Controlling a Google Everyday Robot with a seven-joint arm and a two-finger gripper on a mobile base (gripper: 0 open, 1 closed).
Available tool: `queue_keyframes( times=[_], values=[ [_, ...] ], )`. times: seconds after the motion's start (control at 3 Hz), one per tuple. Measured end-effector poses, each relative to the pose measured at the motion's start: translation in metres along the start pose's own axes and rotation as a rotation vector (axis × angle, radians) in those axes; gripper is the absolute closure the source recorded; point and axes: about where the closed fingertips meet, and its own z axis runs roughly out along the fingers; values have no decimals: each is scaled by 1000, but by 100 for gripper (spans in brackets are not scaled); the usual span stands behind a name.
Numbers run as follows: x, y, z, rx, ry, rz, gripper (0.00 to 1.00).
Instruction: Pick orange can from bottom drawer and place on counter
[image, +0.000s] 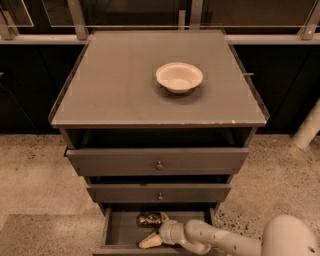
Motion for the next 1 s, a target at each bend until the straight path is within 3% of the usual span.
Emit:
queue_keyframes(
  times=[0.33,1.0],
  values=[
    [10,-36,3,57,44,-24,0],
    [11,-30,17,55,52,9,0]
  ],
)
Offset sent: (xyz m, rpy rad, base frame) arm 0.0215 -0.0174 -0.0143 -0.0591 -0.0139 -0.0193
